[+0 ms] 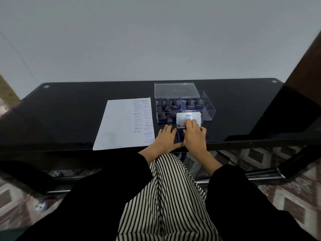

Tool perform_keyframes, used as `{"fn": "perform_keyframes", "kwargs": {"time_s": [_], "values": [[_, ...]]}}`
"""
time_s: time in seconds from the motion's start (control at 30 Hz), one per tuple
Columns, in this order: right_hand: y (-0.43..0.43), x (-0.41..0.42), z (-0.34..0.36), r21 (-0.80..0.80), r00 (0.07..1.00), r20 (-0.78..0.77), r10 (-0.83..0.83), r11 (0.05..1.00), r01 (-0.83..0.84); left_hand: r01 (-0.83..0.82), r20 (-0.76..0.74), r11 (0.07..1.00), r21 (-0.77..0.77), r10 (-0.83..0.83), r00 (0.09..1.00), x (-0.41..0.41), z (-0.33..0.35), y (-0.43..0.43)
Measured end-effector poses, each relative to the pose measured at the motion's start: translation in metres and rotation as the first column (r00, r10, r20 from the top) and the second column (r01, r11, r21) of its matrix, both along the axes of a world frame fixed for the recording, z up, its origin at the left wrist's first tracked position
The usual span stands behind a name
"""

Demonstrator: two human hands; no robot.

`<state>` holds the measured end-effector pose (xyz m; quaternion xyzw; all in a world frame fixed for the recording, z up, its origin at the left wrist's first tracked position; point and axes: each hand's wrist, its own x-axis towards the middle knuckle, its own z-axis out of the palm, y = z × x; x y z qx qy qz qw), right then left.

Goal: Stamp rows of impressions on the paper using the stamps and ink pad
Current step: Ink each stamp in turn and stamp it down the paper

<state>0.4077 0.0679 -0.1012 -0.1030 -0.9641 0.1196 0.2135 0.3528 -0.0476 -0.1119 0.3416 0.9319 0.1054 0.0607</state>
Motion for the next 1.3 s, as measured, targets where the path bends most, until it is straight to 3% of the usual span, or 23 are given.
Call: {"fn": "perform_keyframes", "kwargs": {"time_s": [0.4,0.53,0.73,0.97,1.3], "values": [[0.003,-0.005,0.012,-0.02,0.997,0.07,0.034,0.999,-0.033,0.049,0.068,0.998,-0.025,-0.047,0.997,-0.003,0.014,-0.008],[0.001,-0.014,0.03,-0.024,0.992,0.127,0.025,0.999,-0.022,0.016,0.104,0.996,0.084,-0.025,0.994,-0.011,0.033,-0.035],[-0.047,-0.035,0.048,-0.111,0.977,0.098,0.189,0.978,-0.178,-0.153,0.043,0.972,0.181,0.147,0.988,-0.04,0.046,-0.106],[-0.1,-0.061,0.044,-0.105,0.931,0.142,0.337,0.94,-0.324,-0.333,0.032,0.921,0.203,0.334,0.942,-0.066,0.033,-0.162],[-0.12,-0.078,0.028,-0.058,0.915,0.184,0.358,0.934,-0.353,-0.31,0.005,0.919,0.244,0.318,0.948,-0.067,-0.001,-0.161]]}}
